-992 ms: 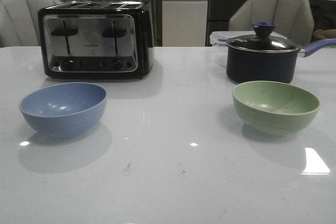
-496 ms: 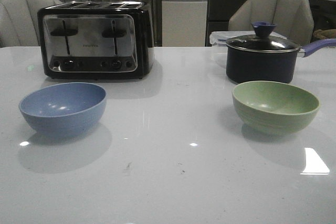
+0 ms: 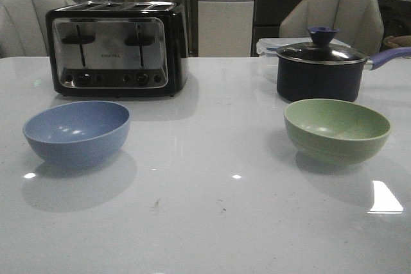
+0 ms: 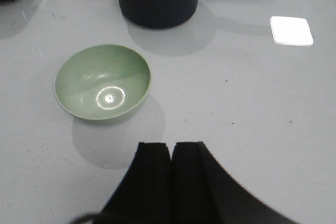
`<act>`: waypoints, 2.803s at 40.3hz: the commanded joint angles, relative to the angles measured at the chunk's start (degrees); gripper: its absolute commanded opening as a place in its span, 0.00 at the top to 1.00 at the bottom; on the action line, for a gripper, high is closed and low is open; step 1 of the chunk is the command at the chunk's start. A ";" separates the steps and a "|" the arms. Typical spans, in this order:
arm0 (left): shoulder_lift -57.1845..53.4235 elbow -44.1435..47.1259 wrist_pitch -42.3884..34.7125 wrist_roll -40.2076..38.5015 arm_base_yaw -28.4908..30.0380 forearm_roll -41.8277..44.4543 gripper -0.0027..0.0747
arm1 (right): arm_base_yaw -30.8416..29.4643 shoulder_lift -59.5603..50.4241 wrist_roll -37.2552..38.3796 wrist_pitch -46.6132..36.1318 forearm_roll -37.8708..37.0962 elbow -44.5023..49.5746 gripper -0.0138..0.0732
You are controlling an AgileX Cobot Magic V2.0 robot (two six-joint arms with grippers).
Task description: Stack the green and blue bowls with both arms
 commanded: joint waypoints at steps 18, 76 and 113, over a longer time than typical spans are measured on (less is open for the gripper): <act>10.95 -2.02 -4.49 -0.38 0.16 4.52 0.47 | -0.33 18.03 -0.02 -6.65 -0.17 -2.14 0.30; 16.00 -2.02 -5.12 -0.38 0.16 4.52 0.44 | 4.68 63.57 -5.27 9.23 8.78 -41.80 0.75; 16.00 -2.02 -5.15 -0.38 0.16 4.52 0.54 | 27.24 69.27 -6.69 3.39 12.61 -41.62 0.41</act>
